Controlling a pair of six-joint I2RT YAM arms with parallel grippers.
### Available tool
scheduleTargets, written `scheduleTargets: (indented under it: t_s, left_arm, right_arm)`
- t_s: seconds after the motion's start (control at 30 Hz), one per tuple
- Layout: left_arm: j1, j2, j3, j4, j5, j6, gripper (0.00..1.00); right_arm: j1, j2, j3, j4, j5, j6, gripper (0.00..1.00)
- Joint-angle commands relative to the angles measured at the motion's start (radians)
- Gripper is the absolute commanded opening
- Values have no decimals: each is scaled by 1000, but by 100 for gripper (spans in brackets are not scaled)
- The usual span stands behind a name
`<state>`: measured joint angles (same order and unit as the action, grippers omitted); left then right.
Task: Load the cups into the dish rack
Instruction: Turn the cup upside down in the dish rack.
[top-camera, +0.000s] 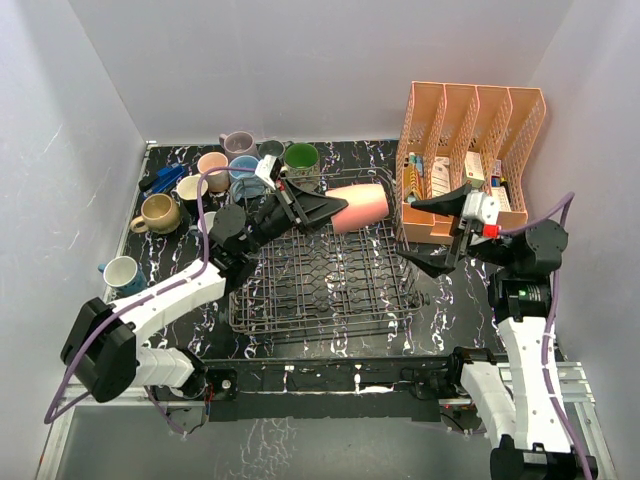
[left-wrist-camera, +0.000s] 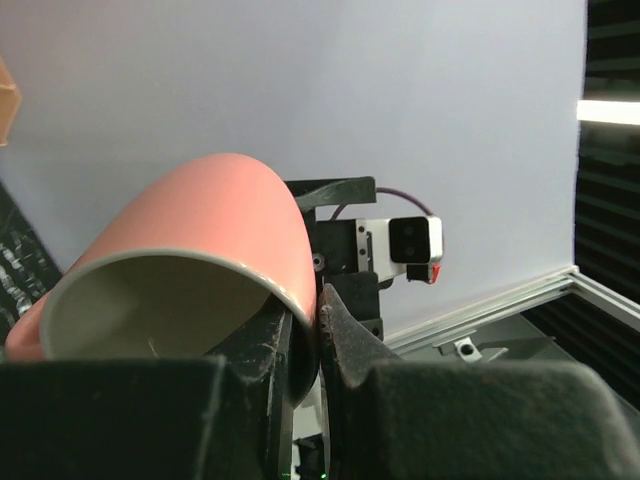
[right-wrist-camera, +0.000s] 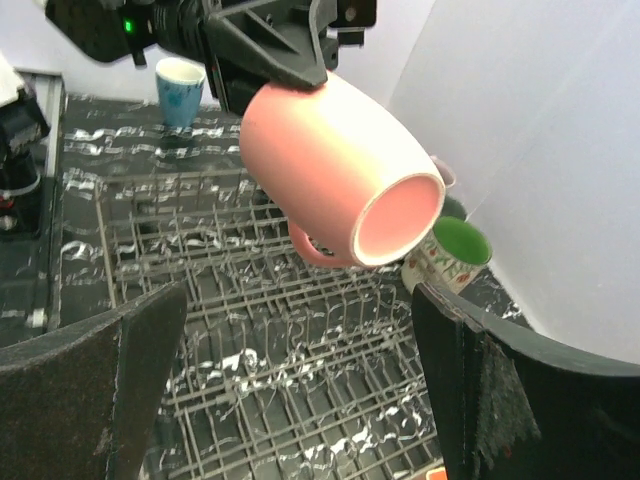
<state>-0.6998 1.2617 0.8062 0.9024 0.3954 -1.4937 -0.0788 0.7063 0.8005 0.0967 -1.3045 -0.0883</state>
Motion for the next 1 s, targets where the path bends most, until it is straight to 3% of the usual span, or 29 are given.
scheduleTargets:
  t_s: [0.0,0.27,0.67,0.97]
  left_arm:
    - [-34,3,119,312,-50,-69,0]
    - [-96,93,191,451,-43,-126,0]
    - [-167,179,329,471,52,-172,0]
    - [-199,231,383,508,71,-186,0]
  right_arm:
    - [5,-28,-5,242,96,214,98]
    - [5,-28,-47,406,188,384,94]
    - [8,27,0,600,93,490,86]
    - [19,41,30,619,80,532,75]
